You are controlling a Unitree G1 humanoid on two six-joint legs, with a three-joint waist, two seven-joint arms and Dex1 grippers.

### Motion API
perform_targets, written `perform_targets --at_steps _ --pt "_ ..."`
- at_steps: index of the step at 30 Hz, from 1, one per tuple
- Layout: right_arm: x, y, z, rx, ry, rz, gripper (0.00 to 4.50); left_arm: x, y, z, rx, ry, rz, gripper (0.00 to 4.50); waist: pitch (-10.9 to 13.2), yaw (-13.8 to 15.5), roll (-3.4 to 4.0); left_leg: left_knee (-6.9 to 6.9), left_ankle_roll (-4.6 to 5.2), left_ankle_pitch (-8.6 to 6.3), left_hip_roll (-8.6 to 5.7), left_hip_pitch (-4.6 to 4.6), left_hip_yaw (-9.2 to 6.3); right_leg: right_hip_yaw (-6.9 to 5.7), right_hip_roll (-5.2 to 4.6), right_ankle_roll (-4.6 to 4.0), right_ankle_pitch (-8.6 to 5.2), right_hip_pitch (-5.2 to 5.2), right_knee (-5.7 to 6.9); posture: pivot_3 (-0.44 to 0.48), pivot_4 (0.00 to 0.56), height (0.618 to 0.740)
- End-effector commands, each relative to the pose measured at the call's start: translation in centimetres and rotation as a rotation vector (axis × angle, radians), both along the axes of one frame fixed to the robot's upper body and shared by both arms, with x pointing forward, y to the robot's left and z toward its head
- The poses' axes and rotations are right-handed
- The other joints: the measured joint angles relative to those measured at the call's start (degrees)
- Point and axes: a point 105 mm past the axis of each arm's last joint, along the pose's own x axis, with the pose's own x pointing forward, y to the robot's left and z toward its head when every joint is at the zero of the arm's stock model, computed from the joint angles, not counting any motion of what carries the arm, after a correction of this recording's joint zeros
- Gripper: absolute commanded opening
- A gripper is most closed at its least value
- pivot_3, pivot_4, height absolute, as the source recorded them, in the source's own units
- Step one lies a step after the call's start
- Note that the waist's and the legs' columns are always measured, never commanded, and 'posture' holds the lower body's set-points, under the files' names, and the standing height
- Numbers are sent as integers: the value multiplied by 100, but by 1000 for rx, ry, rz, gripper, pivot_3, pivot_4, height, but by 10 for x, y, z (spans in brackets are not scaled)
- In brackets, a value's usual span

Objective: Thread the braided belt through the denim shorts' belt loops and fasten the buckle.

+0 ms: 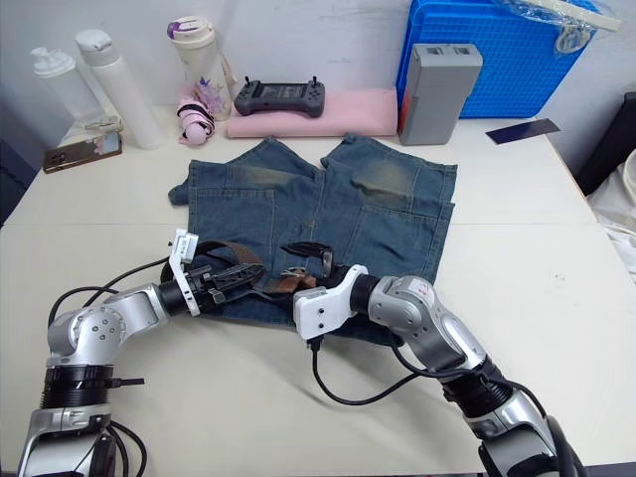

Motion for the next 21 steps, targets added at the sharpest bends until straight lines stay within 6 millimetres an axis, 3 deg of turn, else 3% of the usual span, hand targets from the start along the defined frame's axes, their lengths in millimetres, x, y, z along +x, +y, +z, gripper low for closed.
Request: perform_targets --at_steps 1,7,8,19,21 --pt "-5 3 4 1 -23 29 3158 -3 -2 9 -2 -39 -11 0 0 0 0 0 0 0 0 0 0 0 0 0 0 0 0 0 150 739" --pt "-9 4 -6 -34 22 45 308 -2 -2 10 -11 -39 -5 0 0 -2 0 1 0 0 0 0 0 0 0 0 0 0 1 0 150 739" --pt "-9 4 -8 -38 30 46 71 -3 -2 10 -12 -38 -4 0 0 -1 0 1 0 0 0 0 0 0 0 0 0 0 1 0 150 739" --pt "-9 0 -12 -48 51 32 71 -3 6 15 -58 -41 52 0 0 1 0 4 0 0 1 0 -1 0 0 0 0 0 3 0 150 739" --pt "-8 -2 -12 -50 47 23 0 -6 8 20 -67 -61 55 839 0 1 0 4 0 0 1 0 -1 0 0 0 0 0 3 0 150 739"
